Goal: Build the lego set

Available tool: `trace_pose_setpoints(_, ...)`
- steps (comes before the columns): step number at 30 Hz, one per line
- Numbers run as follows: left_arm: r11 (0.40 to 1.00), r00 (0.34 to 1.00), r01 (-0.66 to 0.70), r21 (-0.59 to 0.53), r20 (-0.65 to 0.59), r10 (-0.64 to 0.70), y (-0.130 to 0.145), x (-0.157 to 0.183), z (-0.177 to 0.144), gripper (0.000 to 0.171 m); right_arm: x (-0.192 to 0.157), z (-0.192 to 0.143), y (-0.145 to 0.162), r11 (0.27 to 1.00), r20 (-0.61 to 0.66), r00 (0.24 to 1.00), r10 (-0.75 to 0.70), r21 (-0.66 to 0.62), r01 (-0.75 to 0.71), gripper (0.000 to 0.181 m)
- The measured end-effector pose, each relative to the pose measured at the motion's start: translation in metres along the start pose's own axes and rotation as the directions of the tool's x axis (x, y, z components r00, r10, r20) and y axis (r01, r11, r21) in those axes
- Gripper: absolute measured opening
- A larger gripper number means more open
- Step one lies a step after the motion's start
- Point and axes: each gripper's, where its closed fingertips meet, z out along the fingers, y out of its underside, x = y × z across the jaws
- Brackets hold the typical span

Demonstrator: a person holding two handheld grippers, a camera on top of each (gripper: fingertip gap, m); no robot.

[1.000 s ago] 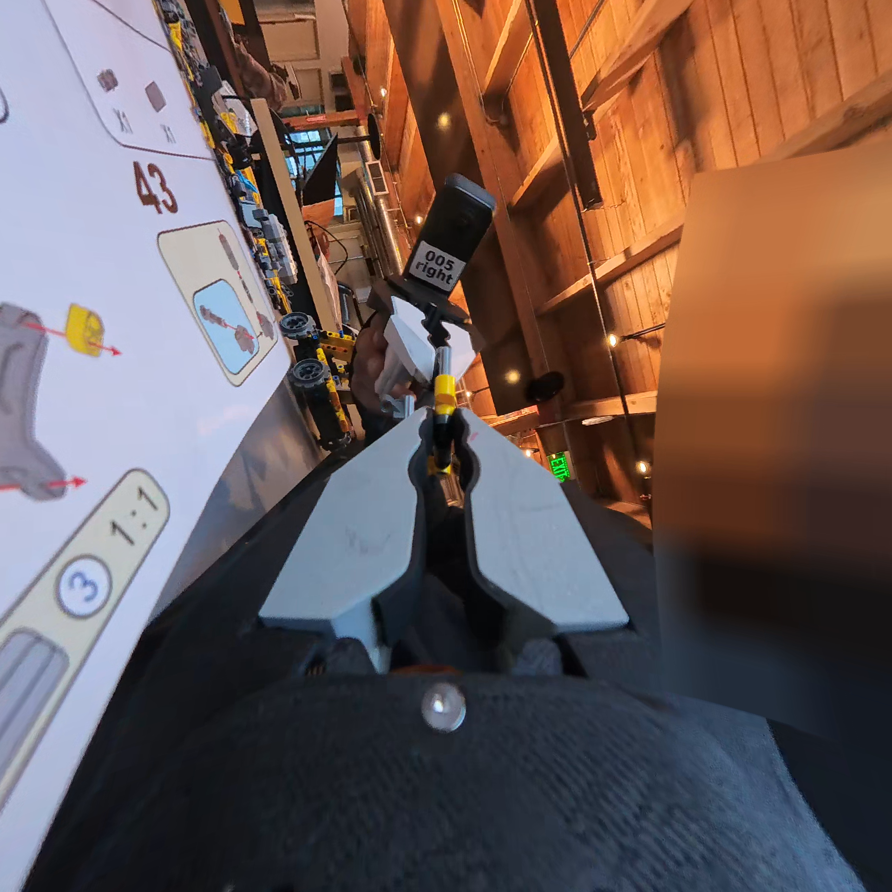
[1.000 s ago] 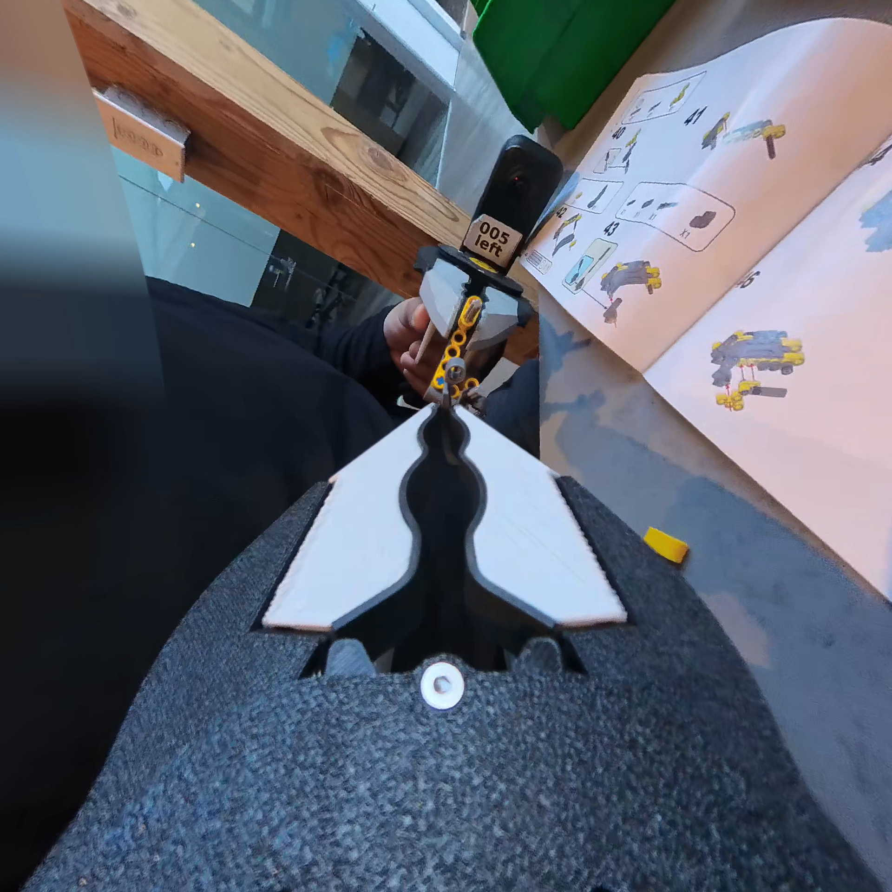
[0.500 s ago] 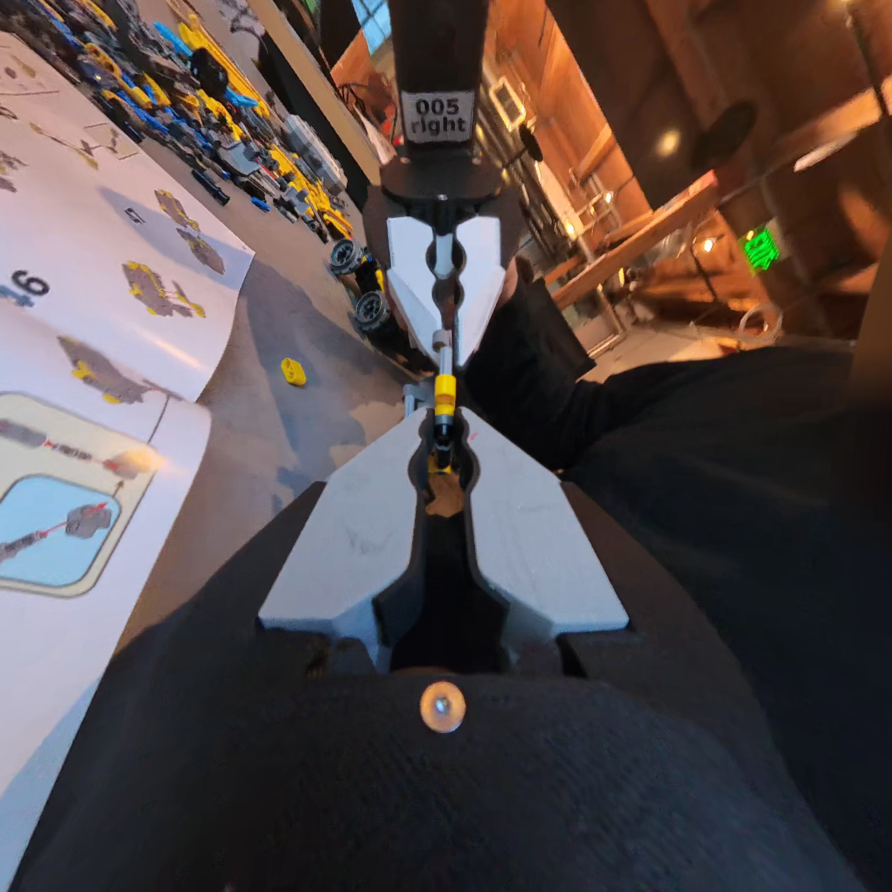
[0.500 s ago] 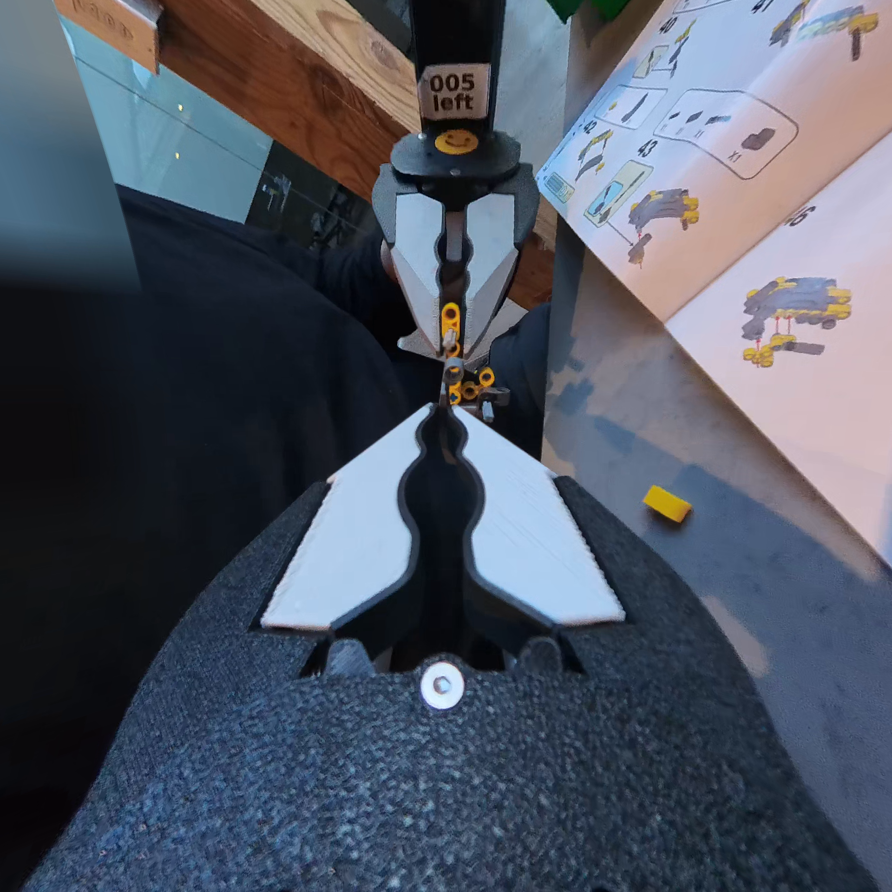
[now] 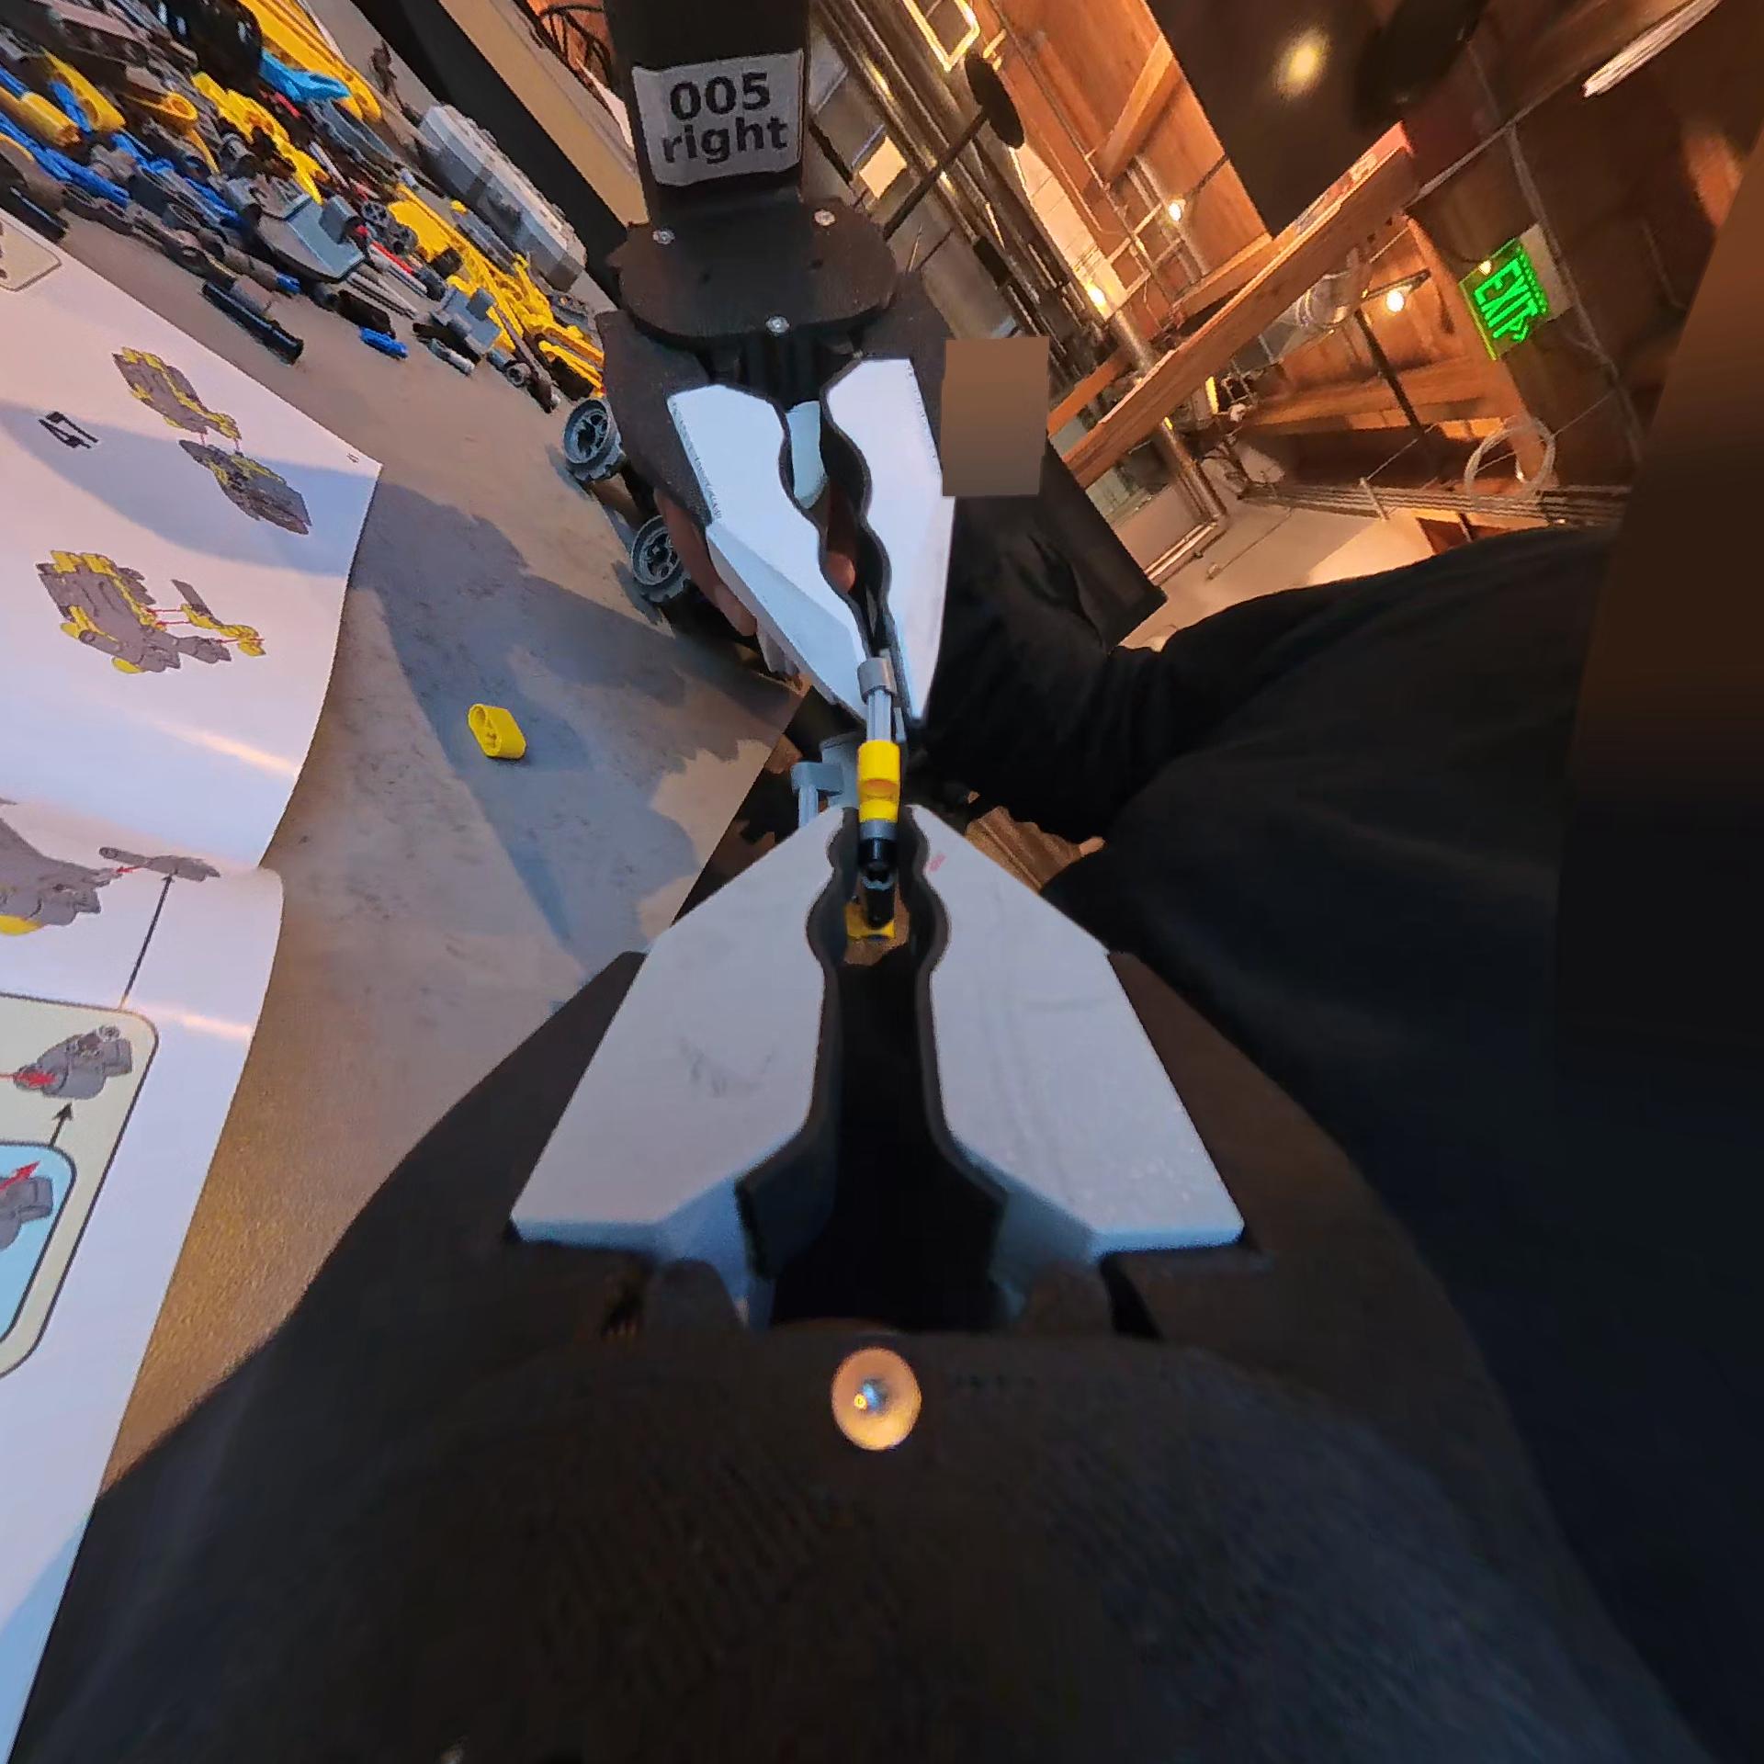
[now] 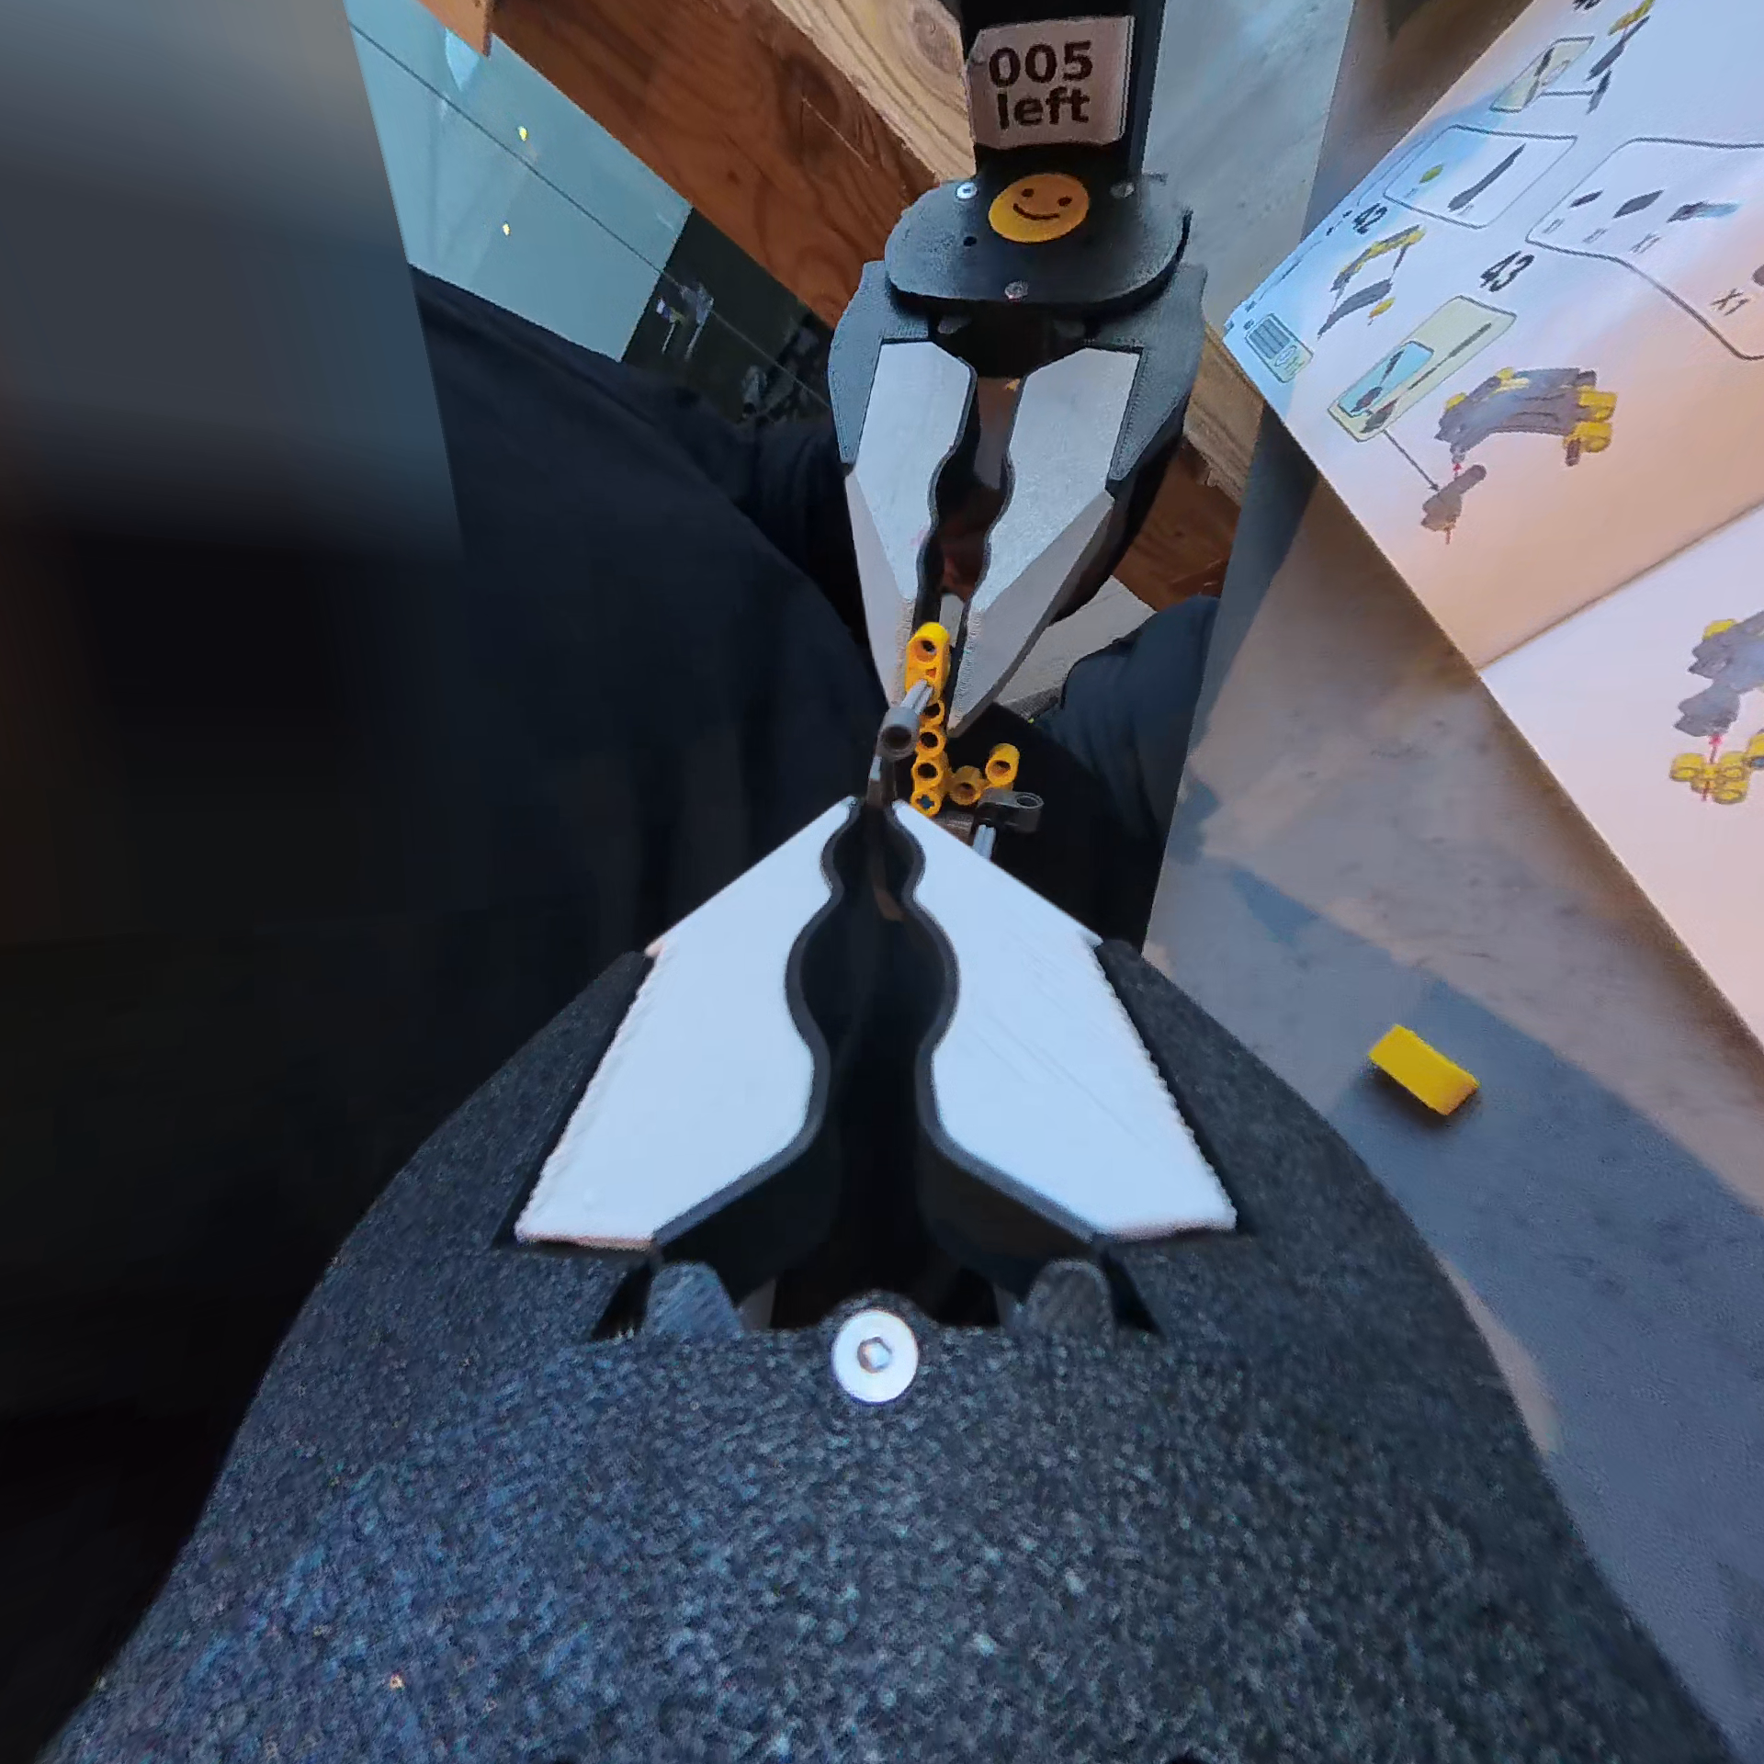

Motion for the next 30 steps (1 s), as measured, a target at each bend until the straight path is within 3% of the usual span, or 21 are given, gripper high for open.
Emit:
trace_pose_setpoints(4, 0.997, 0.997, -0.059, -0.047, 0.039, 0.06, 0.004, -0.001, 0.001, 0.006, 0.002, 0.003, 0.004, 0.994, -0.064, 0.994, -0.085, -0.069, 0.08, 0.001)
trace_pose_setpoints(9, 0.965, 0.973, -0.203, -0.165, 0.079, 0.218, 0.017, 0.0, 0.002, 0.006, 0.007, 0.011, 0.018, 0.935, -0.161, 0.943, -0.292, -0.256, 0.246, 0.0)
trace_pose_setpoints(15, 0.956, 0.956, -0.268, -0.121, 0.09, 0.28, 0.014, -0.001, -0.001, 0.006, 0.008, 0.017, 0.012, 0.889, -0.181, 0.892, -0.414, -0.294, 0.352, 0.002)
trace_pose_setpoints(18, 0.919, 0.914, -0.373, -0.131, 0.121, 0.388, 0.019, -0.002, 0.0, 0.006, 0.01, 0.018, 0.017, 0.85, -0.218, 0.847, -0.485, -0.347, 0.398, 0.002)
trace_pose_setpoints(22, 0.867, 0.858, -0.498, -0.032, 0.128, 0.497, 0.018, 0.001, -0.008, 0.006, 0.0, 0.01, 0.005, 0.867, -0.293, 0.822, -0.488, -0.267, 0.42, 0.015)
trace_pose_setpoints(26, 0.878, 0.879, -0.473, 0.077, 0.113, 0.464, 0.012, 0.001, -0.012, 0.006, -0.009, 0.001, -0.004, 0.879, -0.349, 0.807, -0.475, -0.152, 0.452, 0.01)
trace_pose_setpoints(30, 0.791, 0.803, -0.595, 0.139, 0.084, 0.589, 0.011, 0.017, -0.012, 0.006, -0.001, -0.002, -0.002, 0.906, -0.408, 0.815, -0.412, -0.086, 0.415, 0.03)
